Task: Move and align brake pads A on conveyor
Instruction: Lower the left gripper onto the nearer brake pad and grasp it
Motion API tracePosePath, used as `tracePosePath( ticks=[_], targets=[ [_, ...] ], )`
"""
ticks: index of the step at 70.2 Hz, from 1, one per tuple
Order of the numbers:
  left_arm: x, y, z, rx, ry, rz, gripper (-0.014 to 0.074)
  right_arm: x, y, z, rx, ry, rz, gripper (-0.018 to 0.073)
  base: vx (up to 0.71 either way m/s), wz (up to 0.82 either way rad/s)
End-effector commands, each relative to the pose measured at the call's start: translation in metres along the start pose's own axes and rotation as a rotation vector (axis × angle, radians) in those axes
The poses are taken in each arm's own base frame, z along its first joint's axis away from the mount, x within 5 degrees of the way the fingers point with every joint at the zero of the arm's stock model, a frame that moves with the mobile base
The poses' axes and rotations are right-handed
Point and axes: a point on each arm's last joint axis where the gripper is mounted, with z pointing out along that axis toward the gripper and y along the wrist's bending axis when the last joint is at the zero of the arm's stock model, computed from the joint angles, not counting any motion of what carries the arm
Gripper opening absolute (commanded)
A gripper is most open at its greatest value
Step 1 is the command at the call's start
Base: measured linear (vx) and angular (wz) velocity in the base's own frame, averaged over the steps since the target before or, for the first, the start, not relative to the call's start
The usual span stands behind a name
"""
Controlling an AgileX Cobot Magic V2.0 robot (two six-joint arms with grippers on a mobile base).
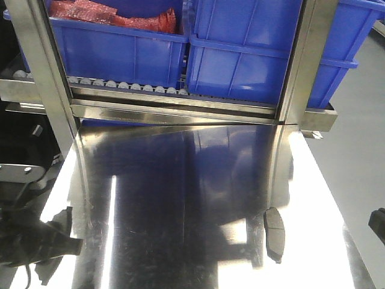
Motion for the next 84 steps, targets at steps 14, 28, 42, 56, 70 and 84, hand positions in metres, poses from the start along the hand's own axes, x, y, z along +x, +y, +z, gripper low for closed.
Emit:
tracePosePath(
  ticks=[14, 28, 42, 56, 70, 84],
  targets=[
    [0.002, -0.002, -0.048, 0.058, -0.229, 0.005, 0.0073, -0.013, -0.002, -0.001, 0.022, -0.083, -0.009, 0.0, 0.0, 0.0],
    [0.004, -0.001, -0.056, 0.066, -0.261, 0.005, 0.0073, -0.013, -0.002, -0.001, 0.022, -0.083, -0.009, 0.0, 0.0, 0.0],
    [0.004, -0.001, -0.057, 0.066, -0.263, 0.005, 0.0073, -0.013, -0.002, -0.001, 0.022, -0.083, -0.009, 0.0, 0.0, 0.0],
    [0.004, -0.001, -0.057, 0.066, -0.263, 0.005, 0.0073, -0.013, -0.002, -0.001, 0.022, -0.083, -0.009, 0.0, 0.0, 0.0],
    [0.004, -0.001, -0.057, 0.066, -0.263, 0.005, 0.0073, -0.013, -0.002, -0.001, 0.022, -0.083, -0.009, 0.0, 0.0, 0.0],
    [0.004, -0.001, -0.057, 0.066, -0.263, 0.005, 0.0073, -0.013, -0.002, -0.001, 0.022, -0.083, -0.009, 0.0, 0.0, 0.0]
  ],
)
